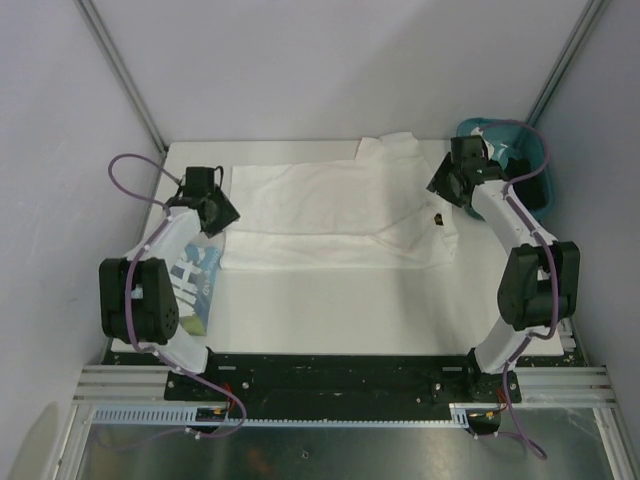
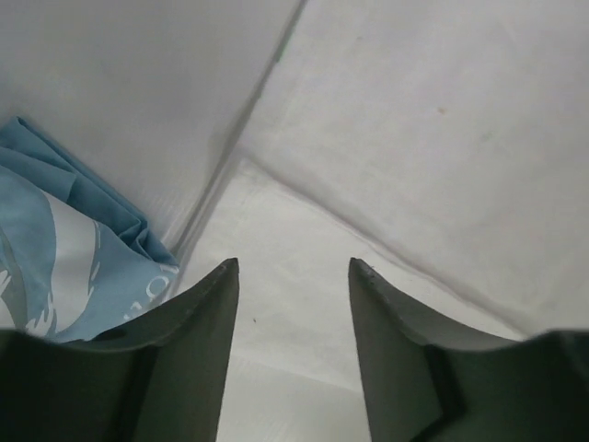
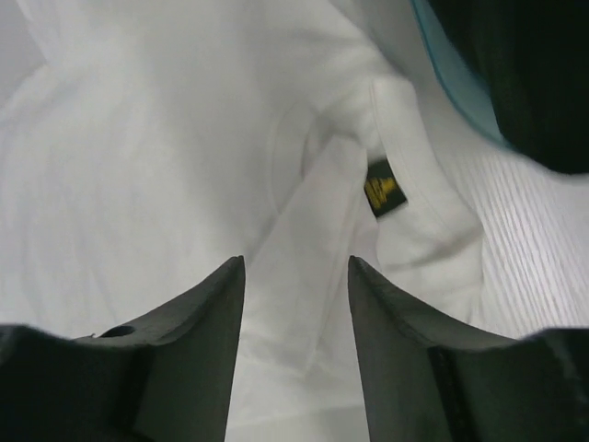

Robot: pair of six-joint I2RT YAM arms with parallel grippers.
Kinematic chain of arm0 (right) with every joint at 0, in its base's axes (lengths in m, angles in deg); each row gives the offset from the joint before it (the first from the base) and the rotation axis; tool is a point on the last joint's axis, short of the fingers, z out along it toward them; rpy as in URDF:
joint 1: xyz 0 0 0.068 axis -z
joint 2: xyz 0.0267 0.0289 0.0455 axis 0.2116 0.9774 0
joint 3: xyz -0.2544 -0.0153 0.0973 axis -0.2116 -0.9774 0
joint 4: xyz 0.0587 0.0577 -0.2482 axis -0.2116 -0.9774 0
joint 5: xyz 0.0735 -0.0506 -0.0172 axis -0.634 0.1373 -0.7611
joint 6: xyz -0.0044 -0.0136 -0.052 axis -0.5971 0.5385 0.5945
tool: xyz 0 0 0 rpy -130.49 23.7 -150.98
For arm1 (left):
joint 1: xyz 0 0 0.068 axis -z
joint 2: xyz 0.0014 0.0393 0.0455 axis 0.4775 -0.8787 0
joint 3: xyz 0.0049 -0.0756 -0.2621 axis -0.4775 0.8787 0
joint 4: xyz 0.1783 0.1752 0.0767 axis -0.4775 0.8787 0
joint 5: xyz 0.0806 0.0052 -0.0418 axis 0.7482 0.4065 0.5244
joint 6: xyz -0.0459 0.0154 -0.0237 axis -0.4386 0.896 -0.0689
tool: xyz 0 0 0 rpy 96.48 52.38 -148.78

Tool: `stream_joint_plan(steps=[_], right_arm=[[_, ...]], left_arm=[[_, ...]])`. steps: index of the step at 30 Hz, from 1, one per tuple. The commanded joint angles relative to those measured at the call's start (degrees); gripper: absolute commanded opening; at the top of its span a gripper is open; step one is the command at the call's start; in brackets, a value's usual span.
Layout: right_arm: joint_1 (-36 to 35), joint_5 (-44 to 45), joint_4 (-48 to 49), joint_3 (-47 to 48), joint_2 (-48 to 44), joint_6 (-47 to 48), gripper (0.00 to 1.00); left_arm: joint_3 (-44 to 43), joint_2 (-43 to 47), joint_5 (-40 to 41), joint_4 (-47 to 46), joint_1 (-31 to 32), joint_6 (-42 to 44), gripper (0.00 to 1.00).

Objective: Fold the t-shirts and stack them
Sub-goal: Fold the flattened tshirt in 1/3 of the way

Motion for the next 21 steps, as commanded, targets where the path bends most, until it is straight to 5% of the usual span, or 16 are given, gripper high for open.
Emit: stream_joint_plan(steps=[1,4,8,21], right_arm=[[-0.54,-1.21,-5.37,-7.53,-7.72,-1.55,0.46],[-0.85,-3.44,-3.16,-15.11,-12.53,-2.90,0.30],[-2.33,-4.91,-1.01,-19.98,-15.69,-3.99,0.20],[0.86,-4.24,1.72,-26.34,-9.46,-5.95,0.12]], left_arm=[[4.05,5.98,-5.39,-1.29,-0.20,0.78,0.49],[6.81,6.23,-7.94,-1.52,-0.16,-0.57,0.32],[8.65,4.64,-9.31,-1.63,-0.16,-1.73,0.16],[12.61,-2.86,-6.28,-1.66,-0.17,-4.07,0.04]])
